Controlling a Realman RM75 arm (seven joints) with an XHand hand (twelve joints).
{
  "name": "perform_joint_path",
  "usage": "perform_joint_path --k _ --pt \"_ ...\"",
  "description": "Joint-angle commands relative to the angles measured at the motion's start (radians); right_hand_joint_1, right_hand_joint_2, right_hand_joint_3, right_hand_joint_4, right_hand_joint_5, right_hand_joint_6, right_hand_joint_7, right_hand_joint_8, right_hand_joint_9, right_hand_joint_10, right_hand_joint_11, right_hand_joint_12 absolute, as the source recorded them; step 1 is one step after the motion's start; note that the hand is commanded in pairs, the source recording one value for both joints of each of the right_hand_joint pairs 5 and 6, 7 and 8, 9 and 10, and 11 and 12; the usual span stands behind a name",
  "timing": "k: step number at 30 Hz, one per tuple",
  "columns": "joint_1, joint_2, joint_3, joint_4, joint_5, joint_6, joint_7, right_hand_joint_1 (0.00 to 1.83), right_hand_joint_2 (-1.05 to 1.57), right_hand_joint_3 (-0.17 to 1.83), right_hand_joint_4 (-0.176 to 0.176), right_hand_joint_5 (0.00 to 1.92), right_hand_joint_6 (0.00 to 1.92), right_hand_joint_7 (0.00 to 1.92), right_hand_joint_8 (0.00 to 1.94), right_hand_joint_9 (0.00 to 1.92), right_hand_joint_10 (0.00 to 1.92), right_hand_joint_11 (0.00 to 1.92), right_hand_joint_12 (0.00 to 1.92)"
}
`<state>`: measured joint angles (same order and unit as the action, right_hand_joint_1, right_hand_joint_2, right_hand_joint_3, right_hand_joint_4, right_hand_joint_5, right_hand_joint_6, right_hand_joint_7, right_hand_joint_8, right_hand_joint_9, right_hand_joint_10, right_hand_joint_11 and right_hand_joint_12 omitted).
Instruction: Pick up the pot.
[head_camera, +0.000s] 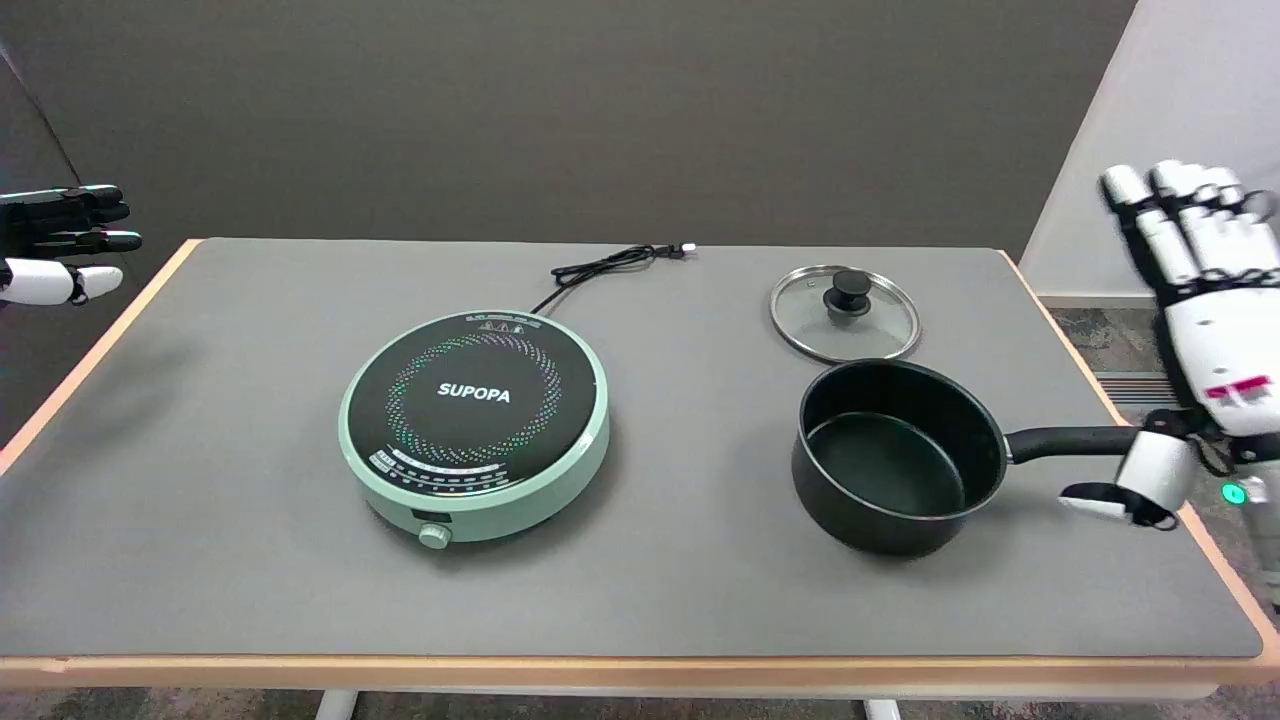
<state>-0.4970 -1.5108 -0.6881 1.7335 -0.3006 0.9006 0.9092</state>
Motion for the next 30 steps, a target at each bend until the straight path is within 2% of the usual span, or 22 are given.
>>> perform_joint_path --k 1,5,14,17,30 --pt "0.037 0.153 -0.125 -0.009 -0.229 -0.348 0.206 1.22 -1.05 1.37 0.140 0.01 0.01 0.01 0.01 0.01 0.01 0.01 0.01" --pt "0.018 0.162 -0.111 -0.007 -0.229 -0.397 0.213 1.19 -1.05 1.41 0.176 0.00 0.00 0.00 0.00 0.00 0.00 0.00 0.00" --pt "-0.039 0.151 -0.074 0.020 -0.297 -0.446 0.213 1.19 -1.05 1.39 0.176 0.00 0.00 0.00 0.00 0.00 0.00 0.00 0.00" --pt "-0.069 0.151 -0.075 0.058 -0.328 -0.483 0.214 1.17 -1.04 1.32 0.176 0.00 0.00 0.00 0.00 0.00 0.00 0.00 0.00" --pt "-0.075 0.173 -0.168 0.083 -0.331 -0.650 0.206 1.18 -0.99 1.21 0.176 0.00 0.00 0.00 0.00 0.00 0.00 0.00 0.00"
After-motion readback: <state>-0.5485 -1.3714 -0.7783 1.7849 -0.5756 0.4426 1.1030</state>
